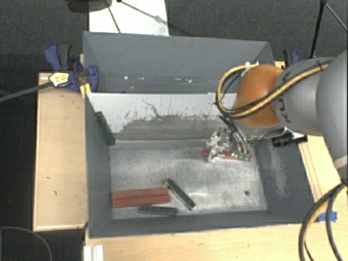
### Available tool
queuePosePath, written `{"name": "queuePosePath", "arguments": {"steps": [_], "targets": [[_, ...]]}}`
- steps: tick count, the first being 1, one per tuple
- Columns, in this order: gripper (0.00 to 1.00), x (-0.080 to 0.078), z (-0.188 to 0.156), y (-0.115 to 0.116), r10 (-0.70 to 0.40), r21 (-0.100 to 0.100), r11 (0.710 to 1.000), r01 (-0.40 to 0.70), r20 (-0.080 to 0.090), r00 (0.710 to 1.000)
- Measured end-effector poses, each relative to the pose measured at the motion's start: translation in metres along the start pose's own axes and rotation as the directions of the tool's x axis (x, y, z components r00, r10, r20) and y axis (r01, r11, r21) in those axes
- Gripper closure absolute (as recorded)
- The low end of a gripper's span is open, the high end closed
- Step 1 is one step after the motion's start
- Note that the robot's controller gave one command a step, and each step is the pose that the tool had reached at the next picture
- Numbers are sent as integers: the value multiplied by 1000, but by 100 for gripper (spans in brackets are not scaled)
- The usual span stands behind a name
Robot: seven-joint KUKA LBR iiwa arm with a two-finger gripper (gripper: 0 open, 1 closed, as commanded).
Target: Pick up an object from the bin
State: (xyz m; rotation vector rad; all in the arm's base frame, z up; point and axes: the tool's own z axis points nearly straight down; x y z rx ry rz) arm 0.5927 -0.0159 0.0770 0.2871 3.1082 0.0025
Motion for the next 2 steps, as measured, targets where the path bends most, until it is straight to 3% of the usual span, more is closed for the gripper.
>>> {"name": "queuePosePath", "arguments": {"steps": [1,2], "targets": [[100,0,0,0,-1,0,1000,1,0,1000],[100,-7,-205,-20,16,2,1000,-16,-7,1000]]}}
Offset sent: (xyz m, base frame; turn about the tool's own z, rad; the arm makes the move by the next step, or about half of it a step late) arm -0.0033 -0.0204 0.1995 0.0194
